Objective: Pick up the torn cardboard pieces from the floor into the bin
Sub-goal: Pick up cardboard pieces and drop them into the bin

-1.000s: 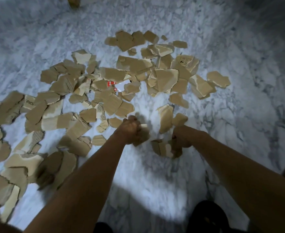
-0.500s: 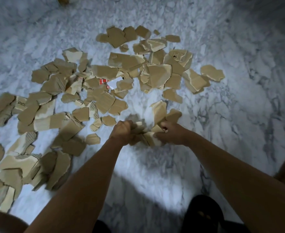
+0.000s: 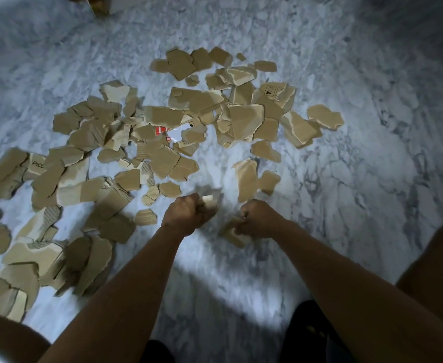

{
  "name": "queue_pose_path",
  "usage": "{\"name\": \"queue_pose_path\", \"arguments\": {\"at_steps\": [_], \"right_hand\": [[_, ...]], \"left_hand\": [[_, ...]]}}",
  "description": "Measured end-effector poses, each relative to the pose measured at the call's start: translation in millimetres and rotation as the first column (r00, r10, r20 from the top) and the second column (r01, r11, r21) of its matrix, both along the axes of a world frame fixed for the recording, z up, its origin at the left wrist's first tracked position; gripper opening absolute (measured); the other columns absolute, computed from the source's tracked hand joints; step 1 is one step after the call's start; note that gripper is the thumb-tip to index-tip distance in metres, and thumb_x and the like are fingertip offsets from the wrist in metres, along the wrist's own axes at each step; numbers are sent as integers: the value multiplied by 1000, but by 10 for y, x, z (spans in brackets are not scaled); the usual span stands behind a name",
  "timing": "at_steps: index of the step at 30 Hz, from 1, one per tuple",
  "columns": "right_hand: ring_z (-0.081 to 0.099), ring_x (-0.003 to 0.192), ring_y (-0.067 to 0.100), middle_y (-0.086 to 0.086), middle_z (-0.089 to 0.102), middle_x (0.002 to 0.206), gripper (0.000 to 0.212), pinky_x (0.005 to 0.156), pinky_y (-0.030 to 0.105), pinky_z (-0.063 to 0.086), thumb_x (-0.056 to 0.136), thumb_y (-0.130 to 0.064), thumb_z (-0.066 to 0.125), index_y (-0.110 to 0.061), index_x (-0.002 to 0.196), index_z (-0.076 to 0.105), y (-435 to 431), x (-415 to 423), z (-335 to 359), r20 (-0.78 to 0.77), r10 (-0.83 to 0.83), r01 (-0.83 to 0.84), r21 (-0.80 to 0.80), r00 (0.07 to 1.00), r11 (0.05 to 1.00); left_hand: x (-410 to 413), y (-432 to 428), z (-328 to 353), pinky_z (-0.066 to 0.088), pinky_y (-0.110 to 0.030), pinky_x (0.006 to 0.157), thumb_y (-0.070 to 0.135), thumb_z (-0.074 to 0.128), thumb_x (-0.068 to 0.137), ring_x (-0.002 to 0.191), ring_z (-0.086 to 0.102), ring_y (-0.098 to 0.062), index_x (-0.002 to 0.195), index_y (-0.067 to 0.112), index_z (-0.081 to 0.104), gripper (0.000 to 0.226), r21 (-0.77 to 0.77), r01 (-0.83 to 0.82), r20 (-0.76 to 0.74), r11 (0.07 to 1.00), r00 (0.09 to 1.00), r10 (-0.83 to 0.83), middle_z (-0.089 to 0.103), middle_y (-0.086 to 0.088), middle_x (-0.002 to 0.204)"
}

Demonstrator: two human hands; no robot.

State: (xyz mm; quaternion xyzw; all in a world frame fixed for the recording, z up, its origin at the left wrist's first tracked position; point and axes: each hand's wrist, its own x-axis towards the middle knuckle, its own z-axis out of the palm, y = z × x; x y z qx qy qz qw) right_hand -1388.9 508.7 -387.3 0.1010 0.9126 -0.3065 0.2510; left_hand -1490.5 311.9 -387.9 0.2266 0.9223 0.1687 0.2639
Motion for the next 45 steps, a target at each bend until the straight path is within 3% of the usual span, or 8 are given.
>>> {"name": "queue_pose_path", "arguments": {"at_steps": [4, 11, 23, 29, 32, 36, 40, 45], "right_hand": [[50, 57, 12, -7, 44, 53, 50, 51, 18, 32, 67, -19, 86, -26, 47, 40, -176, 1, -146, -21, 16, -16, 1, 1000, 1000], [61, 71, 20, 5, 65, 76, 21, 61, 31, 47, 71, -22, 81, -10, 78, 66, -77, -162, -7, -37, -82, 80, -55, 996, 995], [57, 82, 21, -6, 49, 78, 42, 64, 31, 46, 58, -28, 83, -29, 48, 42, -305, -168, -263, -72, 141, -142, -3, 987, 990], [53, 84, 21, 4, 53, 93, 41, 67, 33, 44, 74, -25, 82, -15, 96, 49, -312, -191, -331, 69, 100, -102, 28, 993, 994], [64, 84, 25, 9, 66, 94, 48, 72, 37, 54, 63, -33, 91, -12, 96, 63, -206, -134, -336, 162, 144, -154, 51, 976, 987], [64, 70, 17, 2, 67, 78, 36, 64, 25, 45, 67, -45, 86, -16, 80, 69, 428, -183, -55, 179, 64, -89, 136, 982, 987], [65, 70, 19, 3, 67, 73, 41, 62, 30, 52, 55, -52, 85, -18, 74, 73, 1121, -330, 217, 71, -60, 35, 307, 996, 951], [66, 83, 26, 11, 69, 81, 35, 71, 33, 50, 69, -46, 81, -14, 81, 75, 1234, -508, -44, 9, 60, -60, 277, 998, 959]], "left_hand": [[14, -50, -34, 40, -32, 65, 31, 69, 81, 90, 62, -36, 96, 10, 54, 30, 18, 1, -16, 1000, 1000, -1, 66, -14, 94], [-35, -144, -96, 40, -32, 64, 33, 71, 79, 88, 63, -38, 95, 12, 54, 32, 61, -42, 14, 997, 999, 41, 67, -14, 94], [-68, -160, -206, 43, -35, 70, 32, 71, 80, 95, 62, -40, 104, 11, 54, 36, 72, -66, -10, 995, 998, 67, 66, -17, 101], [-108, -154, -227, 45, -33, 68, 33, 75, 75, 91, 63, -37, 91, 19, 53, 31, 57, -82, 13, 995, 997, 81, 66, -14, 96], [-152, -105, -185, 42, -28, 65, 32, 77, 72, 88, 64, -33, 84, 23, 51, 30, 51, -85, 68, 995, 994, 81, 65, -9, 89], [-357, 191, -10, 52, -30, 78, 26, 84, 70, 88, 66, -24, 112, 19, 66, 46, 158, -54, 274, 986, 962, 9, 70, -2, 94], [-562, 811, 103, 55, -33, 79, 24, 86, 71, 91, 68, -25, 112, 13, 68, 46, 181, 141, 356, 973, 913, -199, 71, -4, 97], [-526, 1468, -20, 38, -41, 106, 35, 75, 77, 132, 38, -34, 133, 26, 54, 60, -37, 436, 48, 899, 900, -434, 38, -12, 142]]}}
